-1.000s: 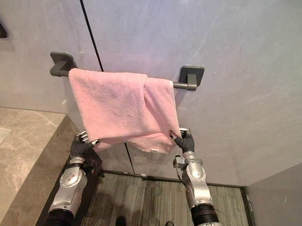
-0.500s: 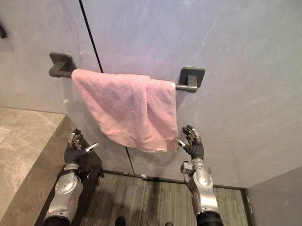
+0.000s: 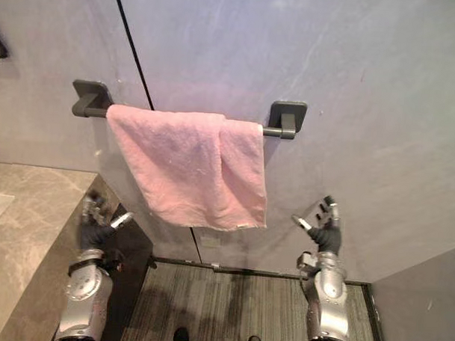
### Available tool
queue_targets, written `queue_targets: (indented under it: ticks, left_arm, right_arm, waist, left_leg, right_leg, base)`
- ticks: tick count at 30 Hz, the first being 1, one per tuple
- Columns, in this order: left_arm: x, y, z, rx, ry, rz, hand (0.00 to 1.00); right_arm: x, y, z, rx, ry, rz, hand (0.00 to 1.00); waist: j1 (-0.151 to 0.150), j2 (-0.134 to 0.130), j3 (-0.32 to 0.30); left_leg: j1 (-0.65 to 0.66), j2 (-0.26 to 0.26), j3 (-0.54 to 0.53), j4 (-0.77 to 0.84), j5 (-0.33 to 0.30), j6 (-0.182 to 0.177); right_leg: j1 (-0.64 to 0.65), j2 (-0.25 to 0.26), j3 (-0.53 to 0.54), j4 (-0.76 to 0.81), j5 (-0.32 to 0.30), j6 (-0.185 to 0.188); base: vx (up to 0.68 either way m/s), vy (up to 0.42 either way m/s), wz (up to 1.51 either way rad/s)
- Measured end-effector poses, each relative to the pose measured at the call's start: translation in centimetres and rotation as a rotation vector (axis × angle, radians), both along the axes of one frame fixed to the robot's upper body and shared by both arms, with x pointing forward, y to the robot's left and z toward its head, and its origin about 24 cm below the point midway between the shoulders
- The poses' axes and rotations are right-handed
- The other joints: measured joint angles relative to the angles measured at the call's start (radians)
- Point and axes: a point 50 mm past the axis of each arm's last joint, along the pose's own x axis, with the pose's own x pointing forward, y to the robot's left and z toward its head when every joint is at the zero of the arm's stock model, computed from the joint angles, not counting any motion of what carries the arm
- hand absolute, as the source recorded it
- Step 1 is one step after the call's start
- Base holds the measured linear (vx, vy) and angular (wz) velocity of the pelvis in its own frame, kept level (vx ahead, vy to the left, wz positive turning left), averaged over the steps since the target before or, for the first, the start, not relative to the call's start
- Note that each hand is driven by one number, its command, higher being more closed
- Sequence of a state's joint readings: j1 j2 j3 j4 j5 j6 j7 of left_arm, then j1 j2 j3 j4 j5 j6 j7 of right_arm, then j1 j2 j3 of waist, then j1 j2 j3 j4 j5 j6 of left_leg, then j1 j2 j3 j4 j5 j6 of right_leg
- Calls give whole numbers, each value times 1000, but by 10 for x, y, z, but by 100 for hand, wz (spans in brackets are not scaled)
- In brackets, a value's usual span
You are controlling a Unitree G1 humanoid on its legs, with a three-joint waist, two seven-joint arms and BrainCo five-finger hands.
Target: Organize washtable
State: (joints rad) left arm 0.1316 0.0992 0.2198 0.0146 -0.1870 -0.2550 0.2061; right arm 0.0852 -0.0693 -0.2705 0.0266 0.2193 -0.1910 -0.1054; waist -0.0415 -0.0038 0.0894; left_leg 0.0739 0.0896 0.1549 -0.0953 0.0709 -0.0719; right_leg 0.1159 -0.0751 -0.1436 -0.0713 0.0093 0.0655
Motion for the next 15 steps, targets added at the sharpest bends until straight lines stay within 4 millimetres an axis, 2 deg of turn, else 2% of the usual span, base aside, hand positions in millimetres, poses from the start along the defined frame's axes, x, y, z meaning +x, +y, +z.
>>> queue_targets:
  ticks: [2,6,9,11,15]
  left_arm:
    - [-1,2,17,18,-75,21,0]
    - [-8,-2,68,79,-312,17,0]
    - [-15,-6,92,105,-435,18,0]
    - [-23,-12,113,130,-546,1,0]
    - [-26,-30,131,157,-648,-109,0]
  right_arm:
    - [-2,-4,19,-34,-74,-17,0]
    - [-13,-1,75,-157,-313,-9,0]
    - [-20,6,101,-203,-446,24,0]
    - [-25,19,124,-205,-580,116,0]
    - [-22,54,155,-171,-779,400,0]
  waist:
    - [0,0,0]
    - [0,1,0]
    - [-1,2,-1]
    - [-1,4,-3]
    - [-1,17,-15]
  left_leg:
    - [2,0,3,0,-1,0]
    - [9,0,10,0,-5,-1]
    - [13,-1,11,0,-6,-1]
    - [14,-1,12,0,-6,-1]
    - [18,-1,14,0,-6,-1]
  right_leg:
    - [0,0,3,0,0,0]
    - [1,-1,10,2,-1,0]
    - [0,-1,11,3,-1,1]
    - [0,-1,12,4,-1,1]
    - [1,-1,14,7,-1,1]
  base:
    - [-10,-4,-5]
    - [-30,-5,-5]
    - [-12,-1,-1]
    - [-31,-7,-1]
    - [-24,-6,-1]
